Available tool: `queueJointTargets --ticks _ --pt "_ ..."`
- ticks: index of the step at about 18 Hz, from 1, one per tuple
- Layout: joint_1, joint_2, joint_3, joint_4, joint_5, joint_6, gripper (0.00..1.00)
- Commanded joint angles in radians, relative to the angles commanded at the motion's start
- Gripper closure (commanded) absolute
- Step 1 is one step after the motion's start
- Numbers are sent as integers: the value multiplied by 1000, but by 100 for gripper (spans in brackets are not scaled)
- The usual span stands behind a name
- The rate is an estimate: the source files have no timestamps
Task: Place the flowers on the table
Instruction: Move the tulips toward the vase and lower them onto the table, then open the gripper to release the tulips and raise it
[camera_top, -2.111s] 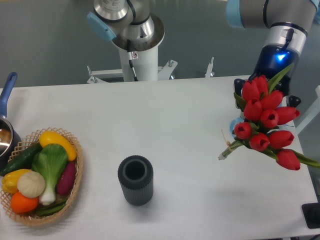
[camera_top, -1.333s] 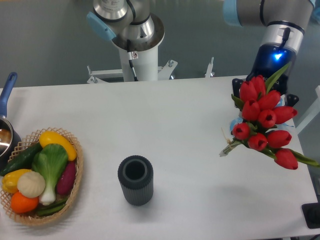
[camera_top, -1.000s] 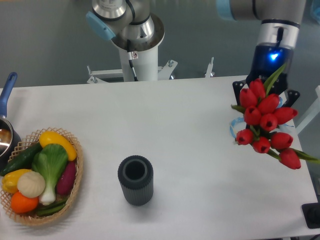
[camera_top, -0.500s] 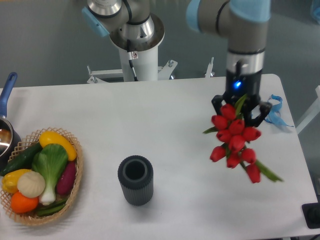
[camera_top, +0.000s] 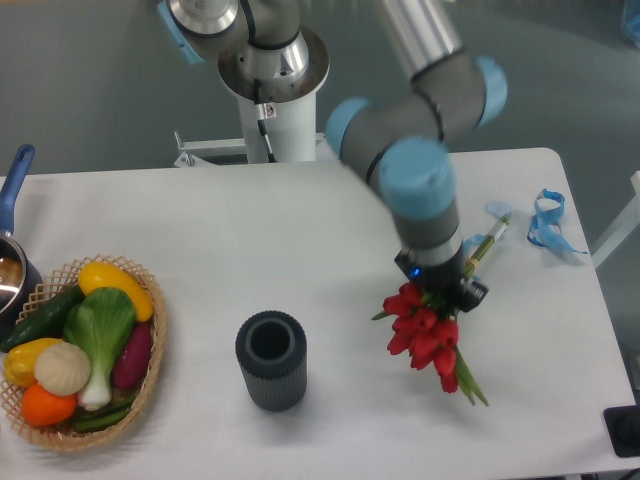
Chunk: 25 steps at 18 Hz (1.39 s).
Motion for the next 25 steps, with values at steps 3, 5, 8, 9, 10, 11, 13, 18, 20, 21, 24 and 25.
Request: queueJointTargets --ticks 3,5,8,9,10,11,13,18,20,21,24,25 --pt "-9 -45 22 6 5 -3 61" --pt "-14 -46 22 6 3 -2 60" --pt "-12 -37 23 8 -9 0 22" --pt "-14 -37 22 14 -5 -3 0" --pt "-14 -37 22 20 -5 -9 0" --pt "-15 -31 23 32 -6 -11 0" --pt "-17 10 23 34 -3 -8 0" --pt "0 162 54 -62 -8 11 0" --pt "29 181 119 -190 -9 63 0" --pt "40 193 153 -254 -12 98 0" --pt "119 243 189 -350 -116 217 0" --pt "147 263 187 -356 -150 251 0"
